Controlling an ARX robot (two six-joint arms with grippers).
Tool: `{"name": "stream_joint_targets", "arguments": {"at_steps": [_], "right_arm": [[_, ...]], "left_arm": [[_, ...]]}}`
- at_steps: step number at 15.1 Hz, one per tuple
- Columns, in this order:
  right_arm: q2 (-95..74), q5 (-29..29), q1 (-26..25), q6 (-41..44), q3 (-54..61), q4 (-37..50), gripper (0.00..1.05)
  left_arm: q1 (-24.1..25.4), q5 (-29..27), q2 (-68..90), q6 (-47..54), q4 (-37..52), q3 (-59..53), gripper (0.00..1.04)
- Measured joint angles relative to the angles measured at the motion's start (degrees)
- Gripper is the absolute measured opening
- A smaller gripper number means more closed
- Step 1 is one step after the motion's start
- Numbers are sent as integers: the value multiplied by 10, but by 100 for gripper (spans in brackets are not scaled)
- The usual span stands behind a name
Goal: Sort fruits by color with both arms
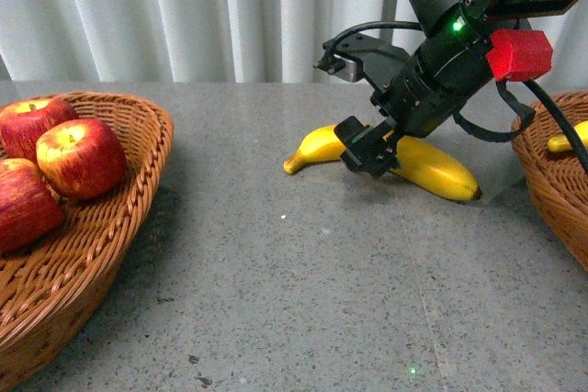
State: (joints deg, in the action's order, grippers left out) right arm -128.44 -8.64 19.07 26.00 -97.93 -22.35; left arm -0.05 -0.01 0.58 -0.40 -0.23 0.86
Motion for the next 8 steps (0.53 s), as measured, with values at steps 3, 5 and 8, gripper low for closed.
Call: {"name": "stream_joint_targets", "arguments": {"at_steps": [3,5,8], "right_arm": [[3,-62,0,-64,2,64,35],[37,-138,-14,-146,33,144,34],[148,-201,-70,-236,100,219,34]], "left_arm": [[0,0,0,0,0,0,98],[0,0,0,0,0,0,98],[0,0,0,0,0,0,98]]}}
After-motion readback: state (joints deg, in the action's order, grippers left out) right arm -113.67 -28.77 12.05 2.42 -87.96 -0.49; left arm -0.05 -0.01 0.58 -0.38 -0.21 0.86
